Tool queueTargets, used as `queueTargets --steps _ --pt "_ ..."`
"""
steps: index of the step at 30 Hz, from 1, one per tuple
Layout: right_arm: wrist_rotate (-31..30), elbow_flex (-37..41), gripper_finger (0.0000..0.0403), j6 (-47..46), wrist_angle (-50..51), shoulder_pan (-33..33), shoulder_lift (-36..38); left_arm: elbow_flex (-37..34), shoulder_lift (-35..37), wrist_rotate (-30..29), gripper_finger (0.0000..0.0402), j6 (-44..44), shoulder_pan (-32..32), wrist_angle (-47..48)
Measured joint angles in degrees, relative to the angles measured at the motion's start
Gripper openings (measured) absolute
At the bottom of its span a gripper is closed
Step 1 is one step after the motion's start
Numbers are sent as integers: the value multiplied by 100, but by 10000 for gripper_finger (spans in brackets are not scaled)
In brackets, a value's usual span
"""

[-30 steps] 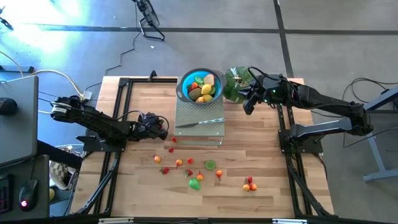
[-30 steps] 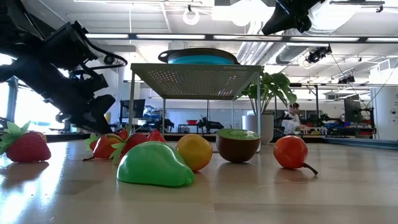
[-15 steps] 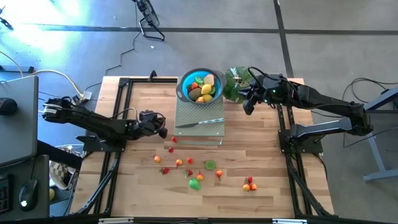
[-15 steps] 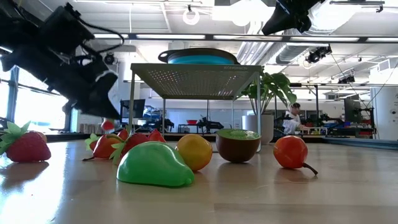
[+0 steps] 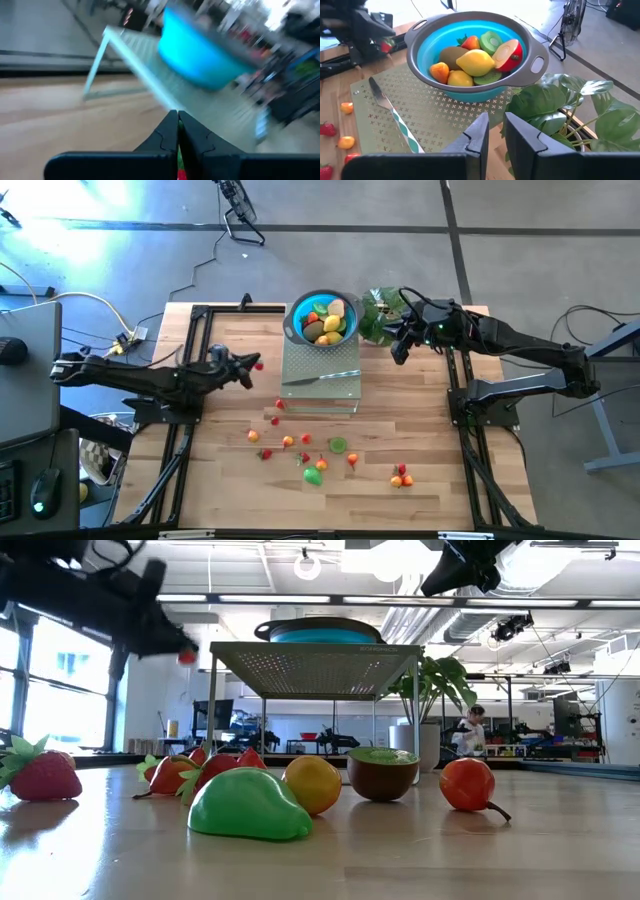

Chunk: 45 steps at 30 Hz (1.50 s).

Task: Pick & Place Fruit
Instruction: Put the red strawberry in the blue bowl on the shelf

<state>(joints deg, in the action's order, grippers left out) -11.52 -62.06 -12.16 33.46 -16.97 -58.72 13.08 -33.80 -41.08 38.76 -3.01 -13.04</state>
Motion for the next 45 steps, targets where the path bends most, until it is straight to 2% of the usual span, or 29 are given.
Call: queueTargets --steps 5,9,14,22,25,36,45 --pt "-18 -1 52 0 -181 -2 0 191 514 55 0 -555 0 -297" --pt "-56 -2 52 102 -372 -2 0 711 492 70 0 -1244 0 -309" --pt "-58 -2 52 322 -709 -2 0 1475 65 28 0 -1913 0 -120" --pt "-58 -2 52 411 -1118 -2 0 2733 -1044 -368 0 -2517 13 400" --pt "-58 -2 52 470 -1200 -2 0 3075 -1443 -342 0 -2701 264 428" --pt "-58 -2 52 470 -1208 -2 0 3882 -2676 2026 0 -2302 1941 414" --pt "-58 -2 52 470 -1186 -2 0 4596 -3753 3131 0 -2303 2567 489"
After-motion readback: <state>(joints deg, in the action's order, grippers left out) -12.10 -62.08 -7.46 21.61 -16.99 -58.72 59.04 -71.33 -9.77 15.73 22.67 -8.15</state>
